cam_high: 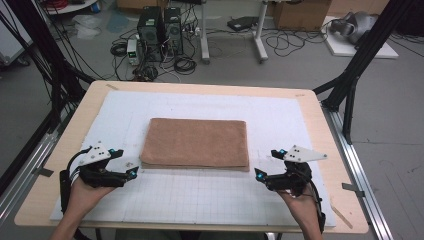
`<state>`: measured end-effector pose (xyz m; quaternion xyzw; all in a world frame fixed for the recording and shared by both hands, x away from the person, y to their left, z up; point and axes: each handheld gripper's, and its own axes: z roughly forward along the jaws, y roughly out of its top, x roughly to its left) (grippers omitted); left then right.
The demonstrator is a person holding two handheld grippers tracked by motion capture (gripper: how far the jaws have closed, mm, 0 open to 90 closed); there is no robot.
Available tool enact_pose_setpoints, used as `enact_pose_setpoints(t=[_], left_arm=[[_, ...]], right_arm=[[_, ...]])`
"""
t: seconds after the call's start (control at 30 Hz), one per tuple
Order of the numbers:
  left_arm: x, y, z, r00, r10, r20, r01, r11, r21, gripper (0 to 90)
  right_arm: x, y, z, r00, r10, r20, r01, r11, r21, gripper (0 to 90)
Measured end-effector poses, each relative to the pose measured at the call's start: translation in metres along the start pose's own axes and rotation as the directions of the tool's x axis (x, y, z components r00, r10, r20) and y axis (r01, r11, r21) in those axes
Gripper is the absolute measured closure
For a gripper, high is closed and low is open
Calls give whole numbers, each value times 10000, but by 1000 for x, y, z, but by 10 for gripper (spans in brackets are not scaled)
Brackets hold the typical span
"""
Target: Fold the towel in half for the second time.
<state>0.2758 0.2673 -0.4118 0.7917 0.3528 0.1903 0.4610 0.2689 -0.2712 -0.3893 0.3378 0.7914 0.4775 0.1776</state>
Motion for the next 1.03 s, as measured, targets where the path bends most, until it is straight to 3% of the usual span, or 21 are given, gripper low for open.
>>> enact_pose_setpoints(t=[0.73, 1.03], left_arm=[[-9, -14, -11, 9999, -100, 23, 101, 9998, -160, 161], [-18, -22, -18, 10000, -84, 21, 85, 9995, -300, 162]], right_arm=[[7, -29, -15, 9991, 405, 98, -404, 9991, -92, 111], [8, -32, -16, 9993, 337, 169, -333, 9992, -230, 111]])
